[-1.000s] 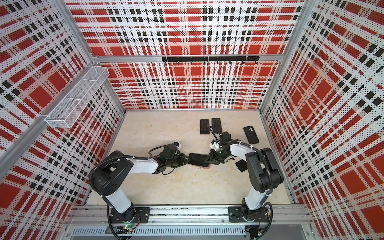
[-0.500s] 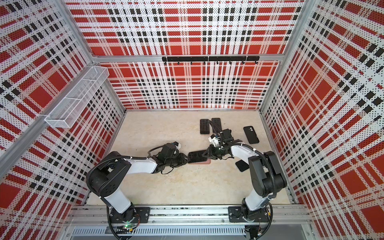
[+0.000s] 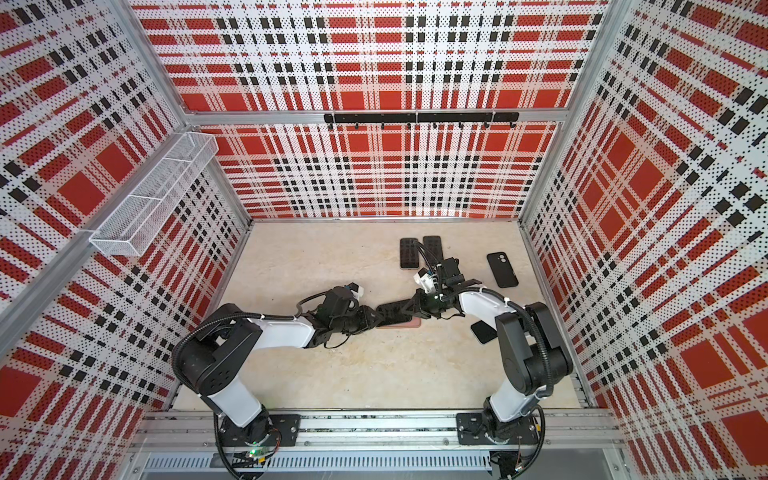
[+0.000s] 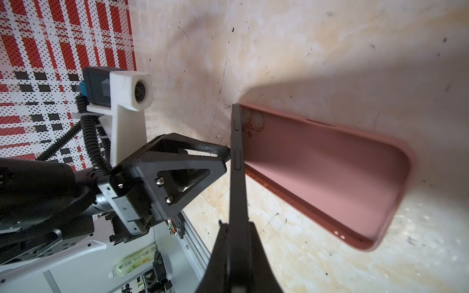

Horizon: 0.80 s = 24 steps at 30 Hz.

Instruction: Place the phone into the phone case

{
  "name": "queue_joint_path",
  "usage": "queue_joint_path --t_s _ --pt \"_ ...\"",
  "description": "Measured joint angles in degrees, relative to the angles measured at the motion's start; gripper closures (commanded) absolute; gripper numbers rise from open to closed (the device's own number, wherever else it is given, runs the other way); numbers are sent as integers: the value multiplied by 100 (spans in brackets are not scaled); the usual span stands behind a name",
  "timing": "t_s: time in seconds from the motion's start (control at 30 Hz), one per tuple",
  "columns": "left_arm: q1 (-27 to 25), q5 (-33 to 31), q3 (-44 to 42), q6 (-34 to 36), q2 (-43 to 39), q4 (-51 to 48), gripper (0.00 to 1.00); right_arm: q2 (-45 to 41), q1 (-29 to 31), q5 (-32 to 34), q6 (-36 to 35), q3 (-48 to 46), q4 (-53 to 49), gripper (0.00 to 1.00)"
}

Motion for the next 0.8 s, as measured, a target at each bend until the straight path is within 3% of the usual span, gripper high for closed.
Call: queue_joint_path --t_s 0.5,0.8 --pt "260 -35 -50 144 -105 11 64 299 -199 -354 -70 7 31 91" --pt "323 -2 -39 271 240 76 65 577 -243 -573 -85 17 136 87"
